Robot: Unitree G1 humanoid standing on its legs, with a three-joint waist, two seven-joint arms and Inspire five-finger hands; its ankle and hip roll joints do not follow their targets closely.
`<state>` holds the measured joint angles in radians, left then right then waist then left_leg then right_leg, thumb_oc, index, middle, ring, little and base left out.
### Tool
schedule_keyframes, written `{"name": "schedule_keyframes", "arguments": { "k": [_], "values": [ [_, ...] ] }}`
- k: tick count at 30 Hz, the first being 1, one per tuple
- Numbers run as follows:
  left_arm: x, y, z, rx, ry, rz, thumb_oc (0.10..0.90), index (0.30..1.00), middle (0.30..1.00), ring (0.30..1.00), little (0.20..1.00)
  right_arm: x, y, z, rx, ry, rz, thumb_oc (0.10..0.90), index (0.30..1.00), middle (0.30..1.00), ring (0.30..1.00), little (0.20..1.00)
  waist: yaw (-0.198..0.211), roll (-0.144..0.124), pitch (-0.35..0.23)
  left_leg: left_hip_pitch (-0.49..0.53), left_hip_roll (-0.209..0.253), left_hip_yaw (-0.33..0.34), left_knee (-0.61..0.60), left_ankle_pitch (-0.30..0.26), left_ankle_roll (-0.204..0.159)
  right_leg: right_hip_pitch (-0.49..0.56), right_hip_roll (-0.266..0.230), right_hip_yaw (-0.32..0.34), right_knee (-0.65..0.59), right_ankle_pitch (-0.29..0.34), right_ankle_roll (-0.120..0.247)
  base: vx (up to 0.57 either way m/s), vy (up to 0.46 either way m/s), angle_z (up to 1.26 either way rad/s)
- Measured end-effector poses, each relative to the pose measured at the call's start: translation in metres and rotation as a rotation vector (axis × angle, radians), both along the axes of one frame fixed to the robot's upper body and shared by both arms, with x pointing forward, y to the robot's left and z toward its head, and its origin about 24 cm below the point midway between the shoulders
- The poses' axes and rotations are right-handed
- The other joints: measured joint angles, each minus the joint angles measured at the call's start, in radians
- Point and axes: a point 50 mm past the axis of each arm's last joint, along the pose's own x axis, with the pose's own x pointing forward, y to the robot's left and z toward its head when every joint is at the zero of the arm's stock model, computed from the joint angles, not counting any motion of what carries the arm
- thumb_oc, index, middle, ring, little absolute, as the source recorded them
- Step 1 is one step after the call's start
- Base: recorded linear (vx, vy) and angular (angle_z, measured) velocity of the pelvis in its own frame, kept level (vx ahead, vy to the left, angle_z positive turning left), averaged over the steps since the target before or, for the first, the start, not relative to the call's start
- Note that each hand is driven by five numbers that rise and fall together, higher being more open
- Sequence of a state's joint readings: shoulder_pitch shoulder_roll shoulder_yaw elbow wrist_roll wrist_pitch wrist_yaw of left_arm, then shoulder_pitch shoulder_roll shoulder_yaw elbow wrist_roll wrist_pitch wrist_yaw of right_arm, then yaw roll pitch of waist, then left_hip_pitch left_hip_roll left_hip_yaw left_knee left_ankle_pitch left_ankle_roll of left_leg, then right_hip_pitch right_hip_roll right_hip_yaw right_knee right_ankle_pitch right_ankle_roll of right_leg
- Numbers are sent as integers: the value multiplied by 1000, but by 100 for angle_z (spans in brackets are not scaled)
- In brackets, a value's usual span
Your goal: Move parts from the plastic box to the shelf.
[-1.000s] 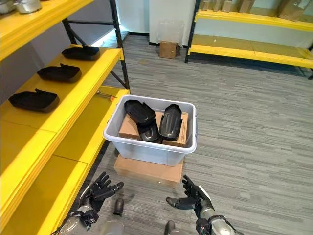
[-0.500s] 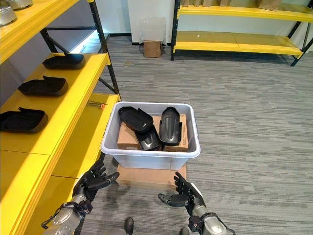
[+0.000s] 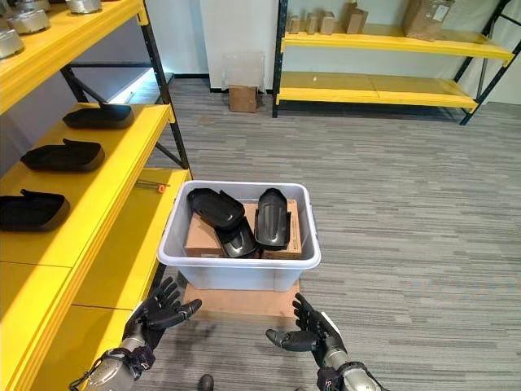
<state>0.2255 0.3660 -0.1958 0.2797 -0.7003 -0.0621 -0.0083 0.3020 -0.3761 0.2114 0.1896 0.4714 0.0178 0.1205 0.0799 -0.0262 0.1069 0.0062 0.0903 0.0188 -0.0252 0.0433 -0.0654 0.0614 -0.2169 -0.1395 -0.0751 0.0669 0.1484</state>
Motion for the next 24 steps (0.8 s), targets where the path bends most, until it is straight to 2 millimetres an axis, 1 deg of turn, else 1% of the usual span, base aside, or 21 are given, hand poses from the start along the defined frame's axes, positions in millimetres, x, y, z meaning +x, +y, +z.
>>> {"name": "schedule_keyframes", "arguments": {
  "k": [7, 10, 17, 22, 24],
  "values": [
    [0, -6, -2, -21, 8, -2, 900, 1000, 1000, 1000, 1000, 0, -3, 2, -20, -3, -9, 900, 1000, 1000, 1000, 1000, -15, 3, -2, 3, 8, 1, -4, 1, -1, 4, 8, 1, -7, 6, -1, 0, 0, 0],
    [-4, -8, -5, -15, 25, -11, 900, 1000, 1000, 1000, 1000, 5, -4, 9, -22, -46, -10, 900, 1000, 1000, 1000, 1000, -25, 3, -2, 13, 14, 6, -18, 1, -1, 3, 15, 10, -9, 7, -4, -4, -1, -7],
    [-7, -7, -6, 1, 34, -18, 900, 1000, 1000, 1000, 1000, 8, -16, 13, -90, -67, -22, 900, 1000, 1000, 1000, 1000, -25, 5, -3, 13, 14, 7, -26, 2, -2, -1, 15, 10, -10, 8, -4, -1, 1, -1],
    [-9, -7, -7, 1, 39, -16, 900, 1000, 1000, 1000, 1000, 10, -16, 15, -111, -79, -11, 900, 1000, 1000, 1000, 1000, -23, 5, -3, 13, 14, 7, -27, 4, -5, -1, 15, 10, -10, 7, -3, 0, 0, 0],
    [-8, -7, -7, 1, 37, -17, 900, 1000, 1000, 1000, 1000, 17, -15, 19, -116, -101, -4, 900, 1000, 1000, 1000, 1000, -23, 5, -3, 10, 14, 7, -24, 4, -6, -3, 15, 10, -10, 7, -3, -8, 54, 0]
  ]
}}
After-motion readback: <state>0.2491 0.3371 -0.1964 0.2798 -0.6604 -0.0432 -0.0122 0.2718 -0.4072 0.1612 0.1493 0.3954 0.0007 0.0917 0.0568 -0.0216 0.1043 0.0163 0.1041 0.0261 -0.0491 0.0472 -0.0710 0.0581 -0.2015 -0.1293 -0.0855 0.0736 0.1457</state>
